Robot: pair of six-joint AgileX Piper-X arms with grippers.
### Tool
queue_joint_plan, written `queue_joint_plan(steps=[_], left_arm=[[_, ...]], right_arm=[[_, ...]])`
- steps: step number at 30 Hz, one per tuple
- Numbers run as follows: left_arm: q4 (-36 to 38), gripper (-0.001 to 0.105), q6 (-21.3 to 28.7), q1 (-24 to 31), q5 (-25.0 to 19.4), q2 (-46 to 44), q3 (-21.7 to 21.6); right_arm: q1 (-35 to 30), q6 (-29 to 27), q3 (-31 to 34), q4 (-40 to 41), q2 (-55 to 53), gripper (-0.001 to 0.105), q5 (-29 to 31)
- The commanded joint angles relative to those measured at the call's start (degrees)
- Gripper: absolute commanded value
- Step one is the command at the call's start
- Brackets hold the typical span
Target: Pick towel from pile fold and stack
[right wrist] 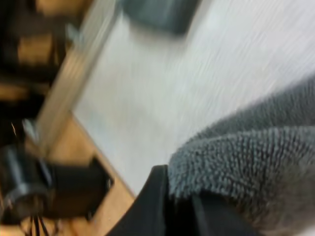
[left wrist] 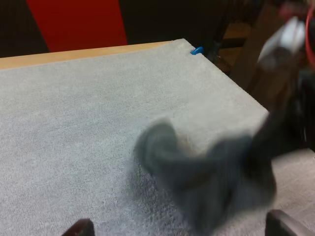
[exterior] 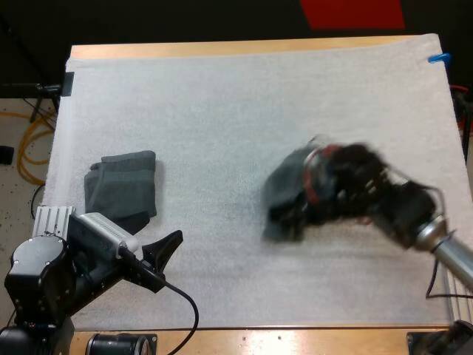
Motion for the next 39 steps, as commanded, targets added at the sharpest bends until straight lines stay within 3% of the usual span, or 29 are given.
queue_joint_plan(steps=[1, 7, 11, 14, 19, 21, 28, 32, 35, 39], left_arm=[[0.2, 0.066, -0.3, -0.1, 0.8, 0.0, -0.3], [0.2, 0.066, -0.3, -0.1, 0.8, 0.0, -0.3], [0.3, 0.066, -0.3, -0.1, 0.8, 0.0, -0.3], [0.3, 0.066, -0.3, -0.1, 0.8, 0.0, -0.3], [0.3, 0.066, -0.3, -0.1, 0.8, 0.0, -0.3], [0.3, 0.066, -0.3, -0.1, 0.8, 0.0, -0.3], [0.3, 0.066, -0.3, -0.1, 0.8, 0.0, -0.3], [0.3, 0.066, -0.3, -0.1, 0.8, 0.0, -0.3], [0.3, 0.066, -0.3, -0.1, 0.8, 0.0, -0.3], [0.3, 0.066, -0.3, -0.1, 0.8, 0.0, -0.3]], right_arm=[[3.5, -0.4, 0.6, -1.5, -0.4, 0.0, 1.7], [13.7, -0.4, 0.8, -2.1, -0.4, 0.0, 2.7], [16.5, -0.3, 0.8, -2.1, -0.4, 0.001, 1.1], [17.6, 0.7, 0.8, -1.9, -0.4, 0.015, -0.3], [17.6, 0.4, 0.8, -1.1, -0.4, 0.059, -1.5], [17.5, -0.4, 0.8, -1.2, -0.4, 0.065, -1.1], [17.5, -3.7, 0.8, -1.2, -0.4, 0.065, 8.6], [17.5, -5.7, 0.4, -0.1, -0.4, 0.065, 2.5], [17.5, -6.1, -0.1, 3.1, -0.4, 0.065, 2.9], [17.5, -12.5, 0.0, 9.3, -0.4, 0.065, 16.2]])
